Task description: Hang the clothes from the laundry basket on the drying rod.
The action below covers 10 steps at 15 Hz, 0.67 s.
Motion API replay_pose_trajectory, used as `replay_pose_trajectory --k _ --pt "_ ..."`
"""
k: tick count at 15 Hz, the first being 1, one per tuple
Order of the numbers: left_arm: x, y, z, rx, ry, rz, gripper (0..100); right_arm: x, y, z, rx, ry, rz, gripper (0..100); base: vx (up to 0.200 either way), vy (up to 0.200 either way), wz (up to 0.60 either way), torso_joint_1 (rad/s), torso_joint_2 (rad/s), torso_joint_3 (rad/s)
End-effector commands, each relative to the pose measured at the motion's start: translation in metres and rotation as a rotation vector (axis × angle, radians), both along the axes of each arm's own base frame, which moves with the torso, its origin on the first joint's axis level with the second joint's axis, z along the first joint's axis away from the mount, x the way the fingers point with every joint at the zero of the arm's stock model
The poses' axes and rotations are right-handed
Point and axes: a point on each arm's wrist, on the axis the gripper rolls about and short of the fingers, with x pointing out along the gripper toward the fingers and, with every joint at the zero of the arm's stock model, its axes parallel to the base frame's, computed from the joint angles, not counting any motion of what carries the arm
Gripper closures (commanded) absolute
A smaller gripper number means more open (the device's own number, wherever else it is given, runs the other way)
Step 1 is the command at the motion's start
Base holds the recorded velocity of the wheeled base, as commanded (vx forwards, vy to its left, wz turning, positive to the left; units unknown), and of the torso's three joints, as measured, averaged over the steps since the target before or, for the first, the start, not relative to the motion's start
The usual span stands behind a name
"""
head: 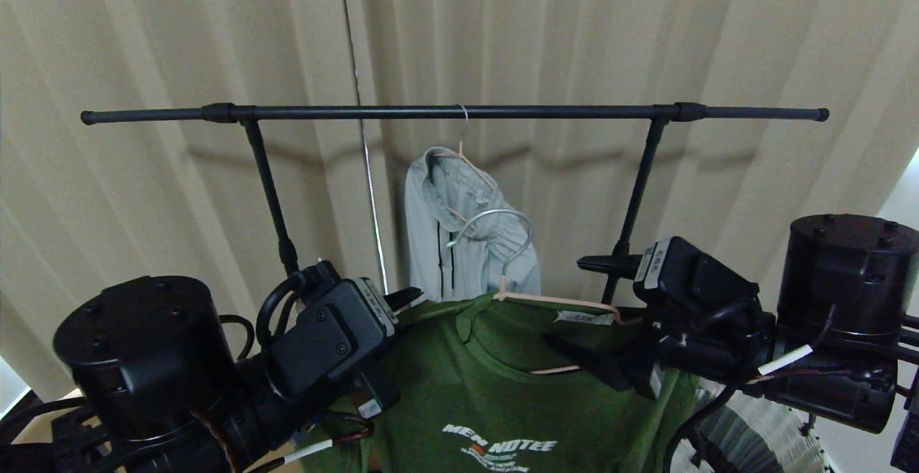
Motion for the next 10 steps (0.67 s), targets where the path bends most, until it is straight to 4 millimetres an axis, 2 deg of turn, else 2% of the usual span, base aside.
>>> replay_pose_trajectory --k 1,10 --pt "0.0002 -0.0001 -0.0006 0.001 0.001 0.002 100 -0.001 0.0009 -0.0022 -0.004 0.006 0.006 100 0.0 0.0 0.0 0.0 0.0 0.0" --pt "0.0046 -0.0015 -0.0008 -0.008 -0.009 0.011 100 -0.0054 0.0029 -0.0036 -0.005 0.006 0.021 100 0.0 0.0 0.0 0.0 0.0 0.0"
